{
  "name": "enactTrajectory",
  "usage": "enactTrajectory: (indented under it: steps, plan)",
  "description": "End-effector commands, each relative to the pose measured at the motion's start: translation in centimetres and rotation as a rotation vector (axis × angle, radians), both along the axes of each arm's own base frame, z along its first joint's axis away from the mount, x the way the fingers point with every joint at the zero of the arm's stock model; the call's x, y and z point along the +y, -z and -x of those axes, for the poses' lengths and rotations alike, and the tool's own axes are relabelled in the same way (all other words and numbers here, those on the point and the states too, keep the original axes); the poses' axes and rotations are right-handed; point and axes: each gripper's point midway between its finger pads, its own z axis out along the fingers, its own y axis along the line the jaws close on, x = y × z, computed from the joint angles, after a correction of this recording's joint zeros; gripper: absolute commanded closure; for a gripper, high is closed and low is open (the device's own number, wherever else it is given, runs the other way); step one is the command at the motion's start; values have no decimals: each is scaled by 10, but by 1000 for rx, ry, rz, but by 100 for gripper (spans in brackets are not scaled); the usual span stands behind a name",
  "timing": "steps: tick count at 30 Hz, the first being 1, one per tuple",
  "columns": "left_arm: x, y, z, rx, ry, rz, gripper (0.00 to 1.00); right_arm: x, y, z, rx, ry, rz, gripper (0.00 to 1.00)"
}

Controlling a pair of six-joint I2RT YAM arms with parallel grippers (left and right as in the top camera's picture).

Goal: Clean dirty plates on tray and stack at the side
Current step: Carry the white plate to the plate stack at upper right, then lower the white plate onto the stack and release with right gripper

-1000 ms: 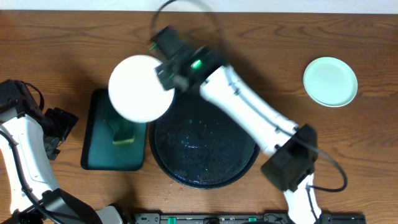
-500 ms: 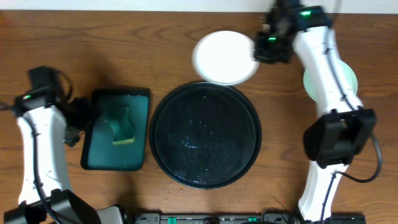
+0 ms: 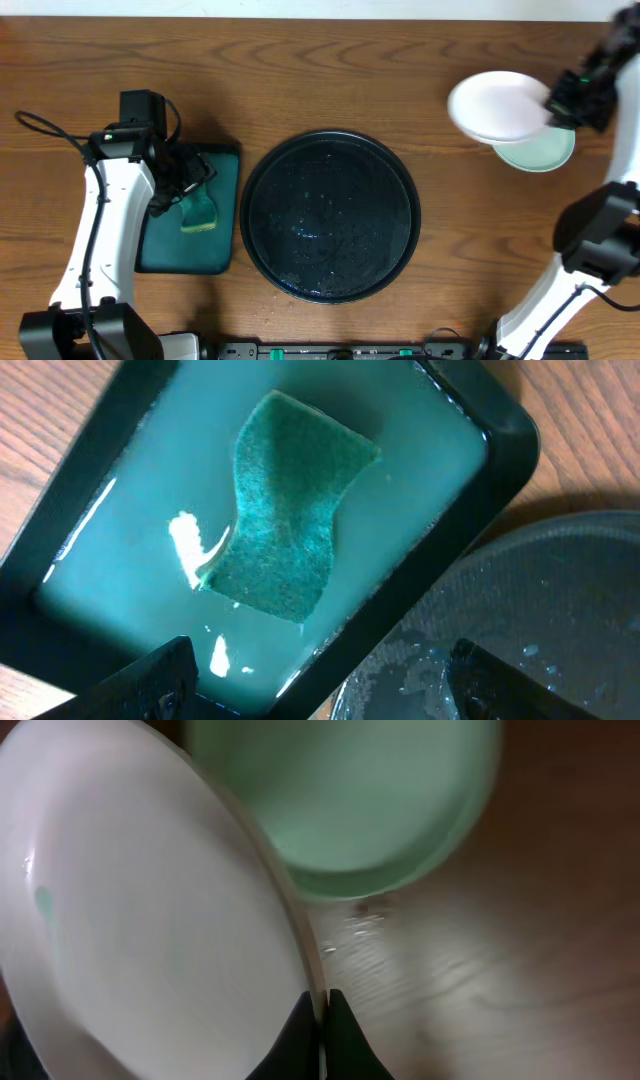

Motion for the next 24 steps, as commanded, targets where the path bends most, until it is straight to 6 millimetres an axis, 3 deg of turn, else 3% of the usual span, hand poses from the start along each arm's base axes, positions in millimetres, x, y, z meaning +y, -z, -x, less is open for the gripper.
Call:
enactTrajectory:
  steps: [1, 6, 11, 19, 24]
  plan:
    - [0, -1, -2, -3, 16, -8, 19, -51, -15, 24, -23, 177, 17, 99]
    - [0, -1, -3, -6, 16, -8, 19, -106, 2, 58, 40, 382, 74, 99]
    - [0, -1, -3, -6, 16, -8, 19, -121, 38, 69, 51, 431, 27, 99]
    - [0, -1, -3, -6, 16, -8, 19, -90, 93, 42, -14, 314, -52, 99]
    - [0, -1, -3, -5, 16, -8, 19, -63, 101, 19, -48, 228, -43, 99]
